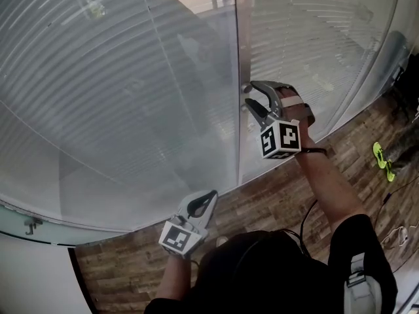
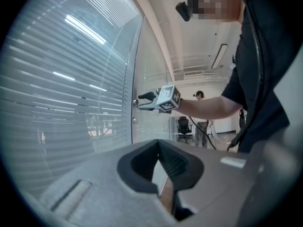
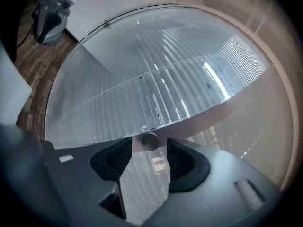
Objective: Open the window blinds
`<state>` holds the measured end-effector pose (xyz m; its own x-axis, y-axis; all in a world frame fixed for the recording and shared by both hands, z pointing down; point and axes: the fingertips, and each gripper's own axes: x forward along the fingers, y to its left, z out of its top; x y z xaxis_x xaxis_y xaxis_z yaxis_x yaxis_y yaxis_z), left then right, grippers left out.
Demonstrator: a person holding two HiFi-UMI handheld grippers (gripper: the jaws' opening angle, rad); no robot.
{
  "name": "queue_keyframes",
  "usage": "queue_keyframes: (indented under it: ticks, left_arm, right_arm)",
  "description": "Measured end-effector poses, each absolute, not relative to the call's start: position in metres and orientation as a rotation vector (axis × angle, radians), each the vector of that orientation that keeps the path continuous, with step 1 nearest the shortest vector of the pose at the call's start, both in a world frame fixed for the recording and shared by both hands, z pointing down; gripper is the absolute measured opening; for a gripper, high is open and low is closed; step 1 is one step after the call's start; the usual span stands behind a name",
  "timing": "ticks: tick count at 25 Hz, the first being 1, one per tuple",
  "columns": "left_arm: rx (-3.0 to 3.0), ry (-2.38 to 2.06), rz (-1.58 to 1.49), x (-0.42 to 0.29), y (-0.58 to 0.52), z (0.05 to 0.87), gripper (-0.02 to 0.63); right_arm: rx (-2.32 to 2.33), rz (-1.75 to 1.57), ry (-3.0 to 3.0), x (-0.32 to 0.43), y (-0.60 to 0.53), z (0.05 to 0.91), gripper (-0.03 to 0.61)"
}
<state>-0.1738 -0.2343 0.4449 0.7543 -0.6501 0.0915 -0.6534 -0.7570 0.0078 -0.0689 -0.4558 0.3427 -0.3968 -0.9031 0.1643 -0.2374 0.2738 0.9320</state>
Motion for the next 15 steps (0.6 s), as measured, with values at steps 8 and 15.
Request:
queue_keyframes:
  ticks: [8, 15]
  left_arm:
    - [2.897, -1.108, 0.123, -0.178, -0.233, 0.446, 0.003]
    - [2.886, -1.135, 0.120, -0.183, -0.231, 0.446, 0.005]
  right_arm:
    - [0.931, -1.276, -1.646, -0.075, -0.465, 0.344, 0.238]
    - [0.935, -1.270, -1.625, -0.077, -0.470, 0.347, 0.197]
